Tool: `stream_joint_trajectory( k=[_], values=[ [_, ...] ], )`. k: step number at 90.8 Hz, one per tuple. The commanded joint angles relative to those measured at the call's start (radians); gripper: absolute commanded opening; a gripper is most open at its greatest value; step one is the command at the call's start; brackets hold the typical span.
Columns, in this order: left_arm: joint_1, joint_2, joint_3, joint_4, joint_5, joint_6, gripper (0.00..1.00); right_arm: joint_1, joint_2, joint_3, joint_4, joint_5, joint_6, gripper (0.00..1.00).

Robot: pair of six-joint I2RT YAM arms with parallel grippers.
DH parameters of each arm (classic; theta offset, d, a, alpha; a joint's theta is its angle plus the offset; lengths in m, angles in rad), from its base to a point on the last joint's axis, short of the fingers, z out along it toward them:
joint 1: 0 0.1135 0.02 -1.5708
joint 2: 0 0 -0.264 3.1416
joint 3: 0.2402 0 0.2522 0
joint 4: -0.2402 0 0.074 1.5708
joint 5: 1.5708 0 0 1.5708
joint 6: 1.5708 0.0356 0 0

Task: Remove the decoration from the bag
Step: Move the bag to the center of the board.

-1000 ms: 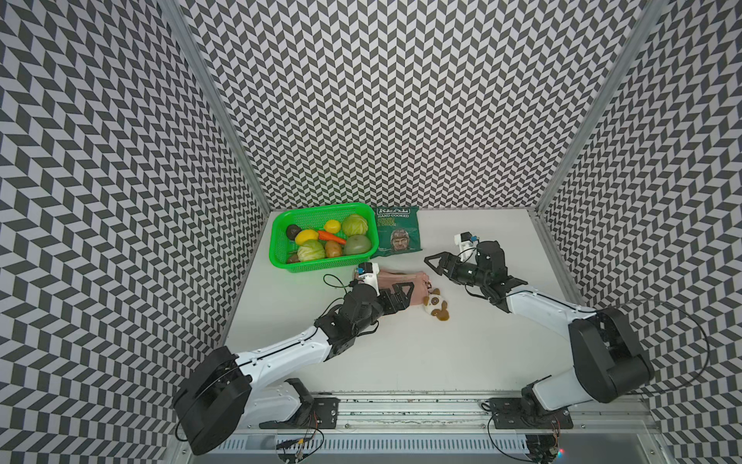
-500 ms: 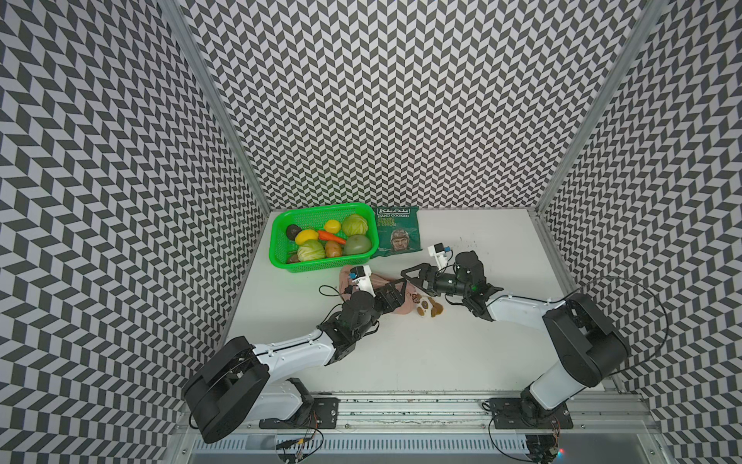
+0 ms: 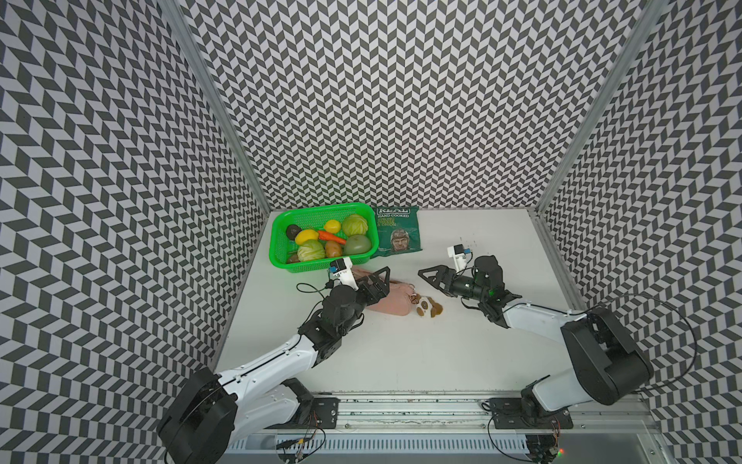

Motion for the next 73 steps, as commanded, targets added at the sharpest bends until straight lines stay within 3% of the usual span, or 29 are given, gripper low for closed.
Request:
stream_joint_trajectory(
  k=[1, 20, 40, 48, 73],
  values=[
    [-0.004, -0.004, 0.047, -0.098, 0.101, 0.018, 0.98, 0.003, -0.05, -0.049, 0.008, 0.005, -0.137, 0.88],
    [-0.053, 0.068, 0.08, -0.097, 0.174, -0.066, 1.0, 0.004, -0.052, -0.131, 0.119, -0.047, -0.182, 0.81],
    [-0.064, 0.112, 0.079, -0.068, 0.199, -0.16, 1.0, 0.03, -0.041, -0.166, 0.178, -0.074, -0.181, 0.66],
    [-0.066, 0.108, 0.077, -0.07, 0.196, -0.179, 1.0, 0.047, -0.041, -0.164, 0.158, -0.058, -0.213, 0.61],
    [-0.066, 0.086, 0.084, -0.09, 0.175, -0.219, 1.0, 0.113, -0.019, -0.133, 0.059, 0.077, -0.343, 0.59]
  ],
)
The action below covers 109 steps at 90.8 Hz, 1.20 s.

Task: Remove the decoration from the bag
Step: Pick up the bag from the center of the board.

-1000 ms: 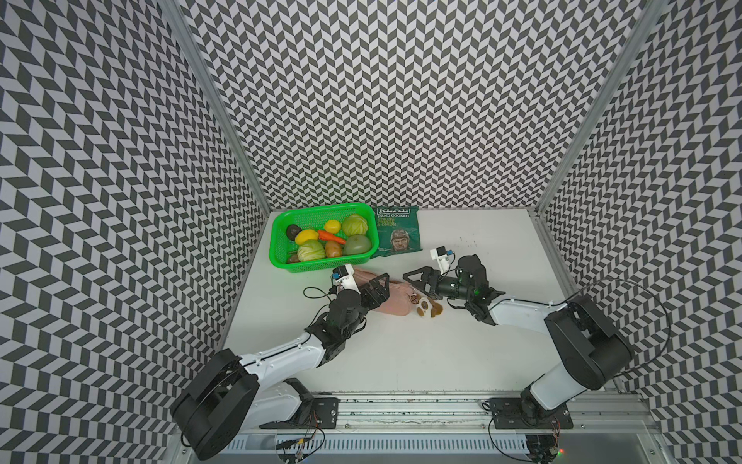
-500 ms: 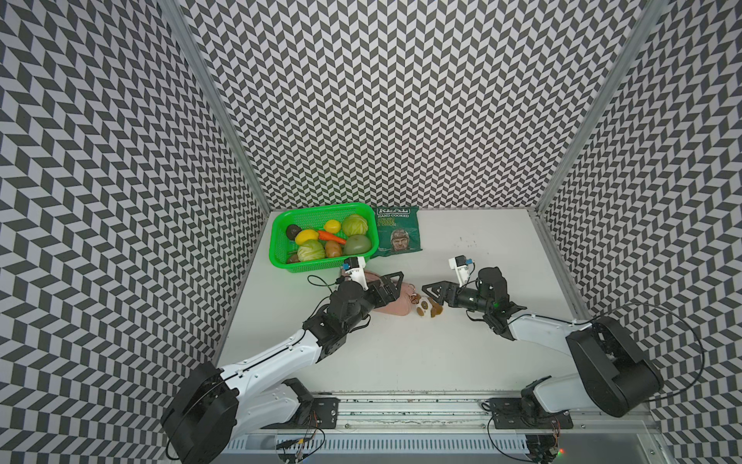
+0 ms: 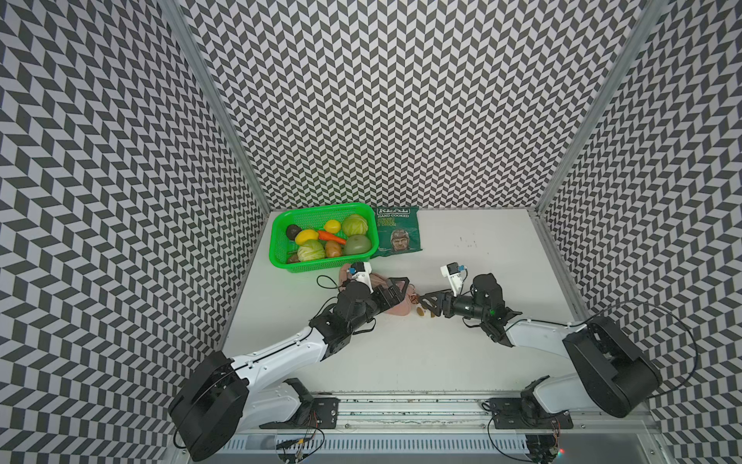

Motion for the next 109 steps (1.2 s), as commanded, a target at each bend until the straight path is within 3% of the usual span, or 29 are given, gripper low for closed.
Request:
stream_joint_trajectory(
  k=[1, 28, 81, 98, 109],
  values=[
    [-0.006, -0.022, 0.03, -0.015, -0.005, -0.023, 1.0, 0.026, 0.019, 0.025, -0.016, 0.087, -0.084, 0.59],
    [-0.006, -0.004, 0.037, -0.016, 0.006, -0.038, 1.0, 0.064, 0.055, 0.081, -0.073, 0.196, -0.173, 0.56],
    [-0.005, 0.008, 0.032, 0.005, 0.023, -0.051, 1.0, 0.096, 0.133, 0.101, -0.048, 0.206, -0.197, 0.49],
    [-0.006, 0.011, 0.032, 0.006, 0.025, -0.049, 1.0, 0.099, 0.138, 0.099, -0.044, 0.195, -0.2, 0.39],
    [-0.006, 0.016, 0.034, 0.01, 0.03, -0.05, 1.0, 0.101, 0.135, 0.083, -0.034, 0.199, -0.198, 0.38]
  ],
)
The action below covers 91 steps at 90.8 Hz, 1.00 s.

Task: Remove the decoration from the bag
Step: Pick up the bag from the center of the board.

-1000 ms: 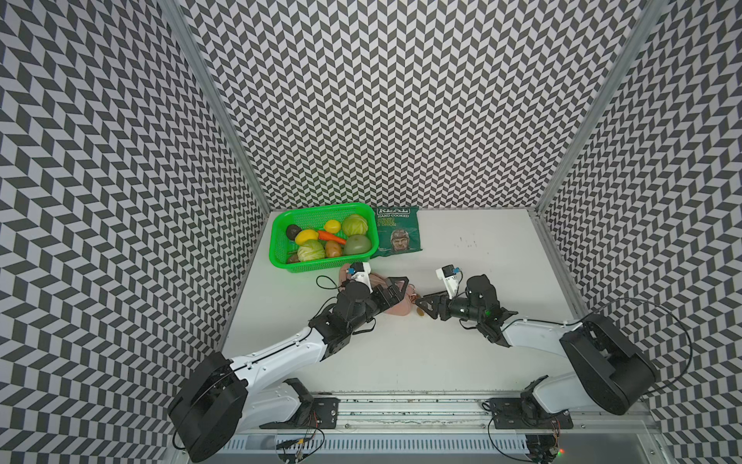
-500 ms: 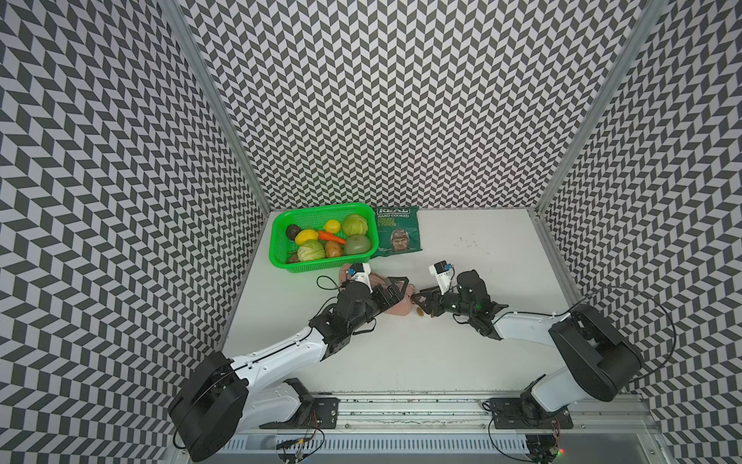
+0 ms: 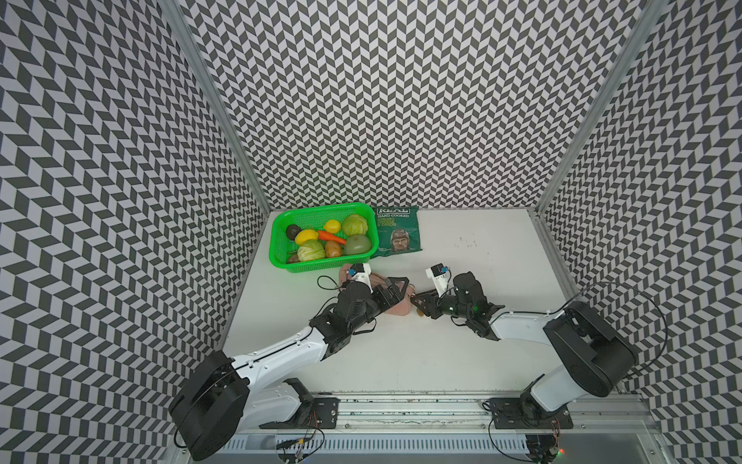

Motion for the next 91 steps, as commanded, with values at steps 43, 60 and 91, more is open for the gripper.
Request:
stream_joint_trajectory(
  k=[43, 60, 91],
  values=[
    [-0.005, 0.029, 0.053, 0.02, 0.031, 0.006, 1.0, 0.012, -0.039, -0.028, 0.014, -0.005, -0.033, 0.0],
    [-0.007, 0.032, 0.058, 0.038, 0.05, -0.033, 0.99, 0.011, -0.117, -0.015, -0.091, 0.038, -0.052, 0.0],
    [-0.078, 0.102, 0.071, 0.157, 0.071, -0.184, 0.89, 0.011, -0.164, 0.098, -0.358, 0.058, -0.1, 0.0]
  ],
)
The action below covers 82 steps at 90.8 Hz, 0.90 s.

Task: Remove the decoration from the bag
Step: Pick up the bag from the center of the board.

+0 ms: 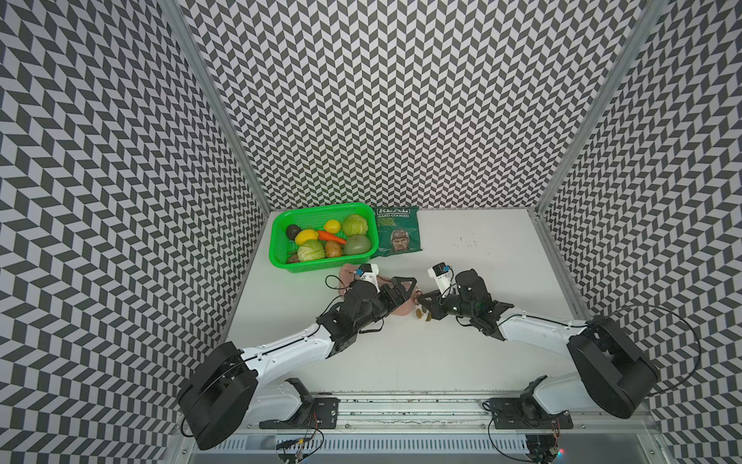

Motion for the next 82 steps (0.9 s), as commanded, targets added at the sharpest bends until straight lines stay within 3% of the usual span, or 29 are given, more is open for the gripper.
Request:
stream_joint_trajectory(
  k=[1, 29, 82],
  values=[
    [-0.026, 0.029, 0.038, 0.083, 0.015, -0.069, 0.88, 0.005, -0.034, 0.043, -0.083, 0.013, -0.033, 0.0],
    [-0.073, 0.091, 0.052, 0.116, -0.062, -0.125, 0.78, 0.005, -0.074, 0.095, -0.209, 0.018, -0.064, 0.0],
    [-0.096, 0.14, 0.039, 0.121, -0.126, -0.134, 0.72, 0.005, -0.129, 0.117, -0.308, 0.055, -0.082, 0.0]
  ],
)
